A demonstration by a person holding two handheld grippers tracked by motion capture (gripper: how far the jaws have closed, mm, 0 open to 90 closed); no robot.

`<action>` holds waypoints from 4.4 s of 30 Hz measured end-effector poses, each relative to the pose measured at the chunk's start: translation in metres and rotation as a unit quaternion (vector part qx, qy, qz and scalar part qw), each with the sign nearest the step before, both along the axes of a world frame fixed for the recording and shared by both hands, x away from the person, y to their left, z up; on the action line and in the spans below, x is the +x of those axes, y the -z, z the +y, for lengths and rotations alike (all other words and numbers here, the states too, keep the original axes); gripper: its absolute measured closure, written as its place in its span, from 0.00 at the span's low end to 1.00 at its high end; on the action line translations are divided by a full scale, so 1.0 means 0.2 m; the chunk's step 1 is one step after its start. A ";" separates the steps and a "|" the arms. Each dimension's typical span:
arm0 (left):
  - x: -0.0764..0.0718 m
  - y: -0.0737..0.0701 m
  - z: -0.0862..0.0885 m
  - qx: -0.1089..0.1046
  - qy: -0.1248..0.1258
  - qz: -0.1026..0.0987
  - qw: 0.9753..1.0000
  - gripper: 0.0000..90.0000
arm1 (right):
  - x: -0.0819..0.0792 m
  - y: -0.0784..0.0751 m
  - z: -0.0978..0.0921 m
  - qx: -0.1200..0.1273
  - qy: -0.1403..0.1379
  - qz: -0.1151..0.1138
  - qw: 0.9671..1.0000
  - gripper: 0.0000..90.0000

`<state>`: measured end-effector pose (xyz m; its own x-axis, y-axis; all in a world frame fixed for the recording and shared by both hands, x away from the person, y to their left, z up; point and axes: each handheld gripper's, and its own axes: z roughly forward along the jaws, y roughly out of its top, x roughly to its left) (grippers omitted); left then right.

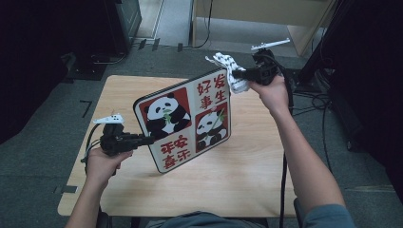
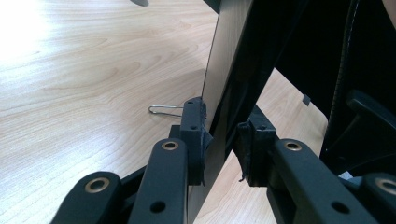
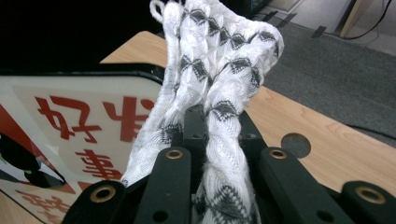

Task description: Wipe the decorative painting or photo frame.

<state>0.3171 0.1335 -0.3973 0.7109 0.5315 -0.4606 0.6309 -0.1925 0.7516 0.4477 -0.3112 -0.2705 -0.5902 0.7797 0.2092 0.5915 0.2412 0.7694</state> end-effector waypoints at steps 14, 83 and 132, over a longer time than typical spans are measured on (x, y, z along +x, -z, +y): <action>0.00 0.00 0.00 0.002 0.000 -0.003 1.000 0.83 | -0.02 0.06 -0.02 -0.010 -0.005 0.010 1.000 0.89; 0.01 0.01 -0.02 0.009 0.001 -0.001 1.000 0.83 | -0.13 0.44 -0.12 0.026 -0.026 0.028 0.999 0.88; 0.03 0.03 -0.05 0.011 0.012 0.009 1.000 0.84 | -0.23 0.80 -0.15 0.013 0.001 0.060 0.998 0.88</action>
